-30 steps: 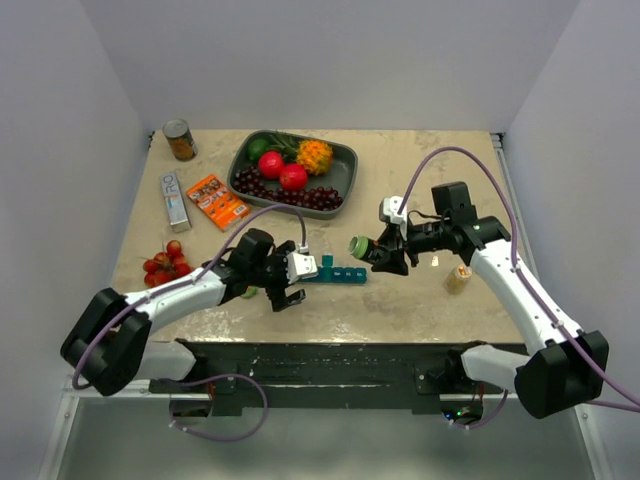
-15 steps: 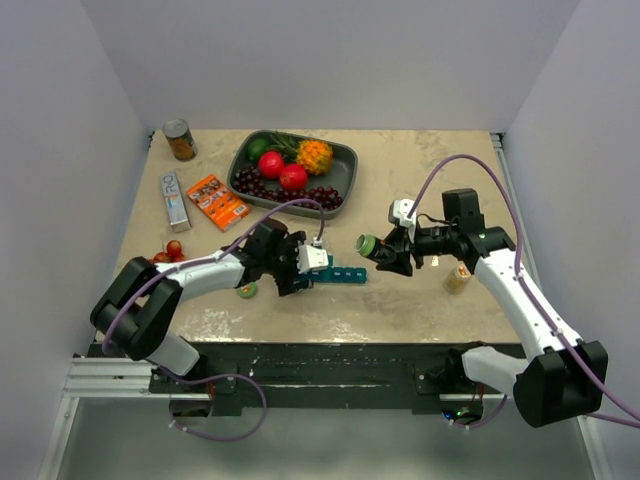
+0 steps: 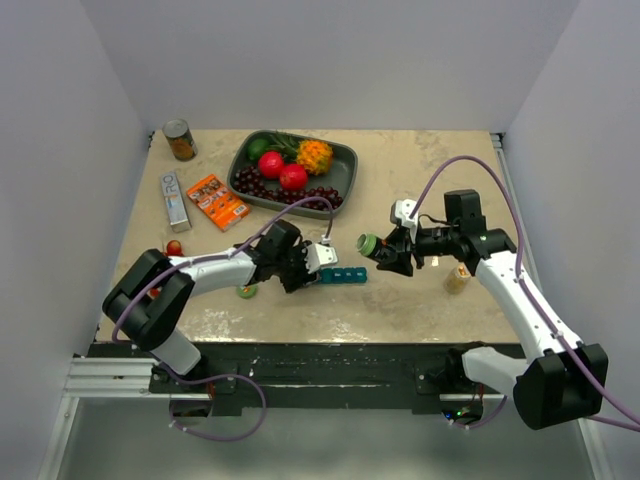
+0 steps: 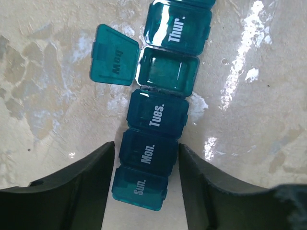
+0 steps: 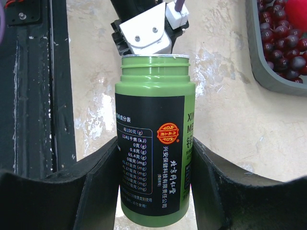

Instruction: Sort the pills into containers

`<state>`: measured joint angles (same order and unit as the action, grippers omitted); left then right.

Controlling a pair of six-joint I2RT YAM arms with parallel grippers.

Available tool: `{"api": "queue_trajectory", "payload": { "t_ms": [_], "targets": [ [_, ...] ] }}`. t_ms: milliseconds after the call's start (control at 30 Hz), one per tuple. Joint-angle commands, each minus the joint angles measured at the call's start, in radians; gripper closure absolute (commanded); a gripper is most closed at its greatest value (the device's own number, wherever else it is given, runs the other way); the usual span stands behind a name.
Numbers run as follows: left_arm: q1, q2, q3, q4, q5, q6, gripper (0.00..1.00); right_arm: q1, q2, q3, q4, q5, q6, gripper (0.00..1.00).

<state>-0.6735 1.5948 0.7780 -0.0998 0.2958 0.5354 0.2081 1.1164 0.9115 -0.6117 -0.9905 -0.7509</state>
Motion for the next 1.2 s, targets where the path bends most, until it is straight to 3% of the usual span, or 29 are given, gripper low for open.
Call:
{"api": "queue_trajectory", "payload": {
  "t_ms": [0, 233, 400, 600, 867, 1000, 1167],
  "targets": [
    [-0.026, 0.004, 0.021, 0.0, -0.119, -0.211, 0.44, -0.004, -0.033, -0.003, 0.04, -0.04, 0.007, 1.0],
    [-0.073, -0.009, 0.033, -0.054, -0.24, -0.481, 0.57, -0.006, -0.038, -0.016, 0.044, 0.033, -0.005, 1.0],
    [-0.129, -0.03, 0.0, -0.061, -0.293, -0.658, 0.57, -0.006, -0.021, -0.019, 0.007, 0.087, -0.06, 1.0],
    [-0.204, -0.047, -0.029, -0.058, -0.334, -0.759, 0.55, 0.004, 0.048, -0.003, -0.066, 0.116, -0.159, 1.0],
    [-0.285, -0.004, -0.045, -0.052, -0.397, -0.782, 0.38, 0.059, 0.186, 0.04, -0.194, 0.161, -0.34, 1.0],
    [-0.287, -0.039, -0.046, -0.055, -0.411, -0.793, 0.25, 0.111, 0.203, 0.032, -0.162, 0.2, -0.34, 1.0],
    [-0.287, -0.153, -0.06, -0.083, -0.377, -0.804, 0.19, 0.181, 0.227, 0.026, -0.12, 0.262, -0.314, 1.0]
  ]
}}
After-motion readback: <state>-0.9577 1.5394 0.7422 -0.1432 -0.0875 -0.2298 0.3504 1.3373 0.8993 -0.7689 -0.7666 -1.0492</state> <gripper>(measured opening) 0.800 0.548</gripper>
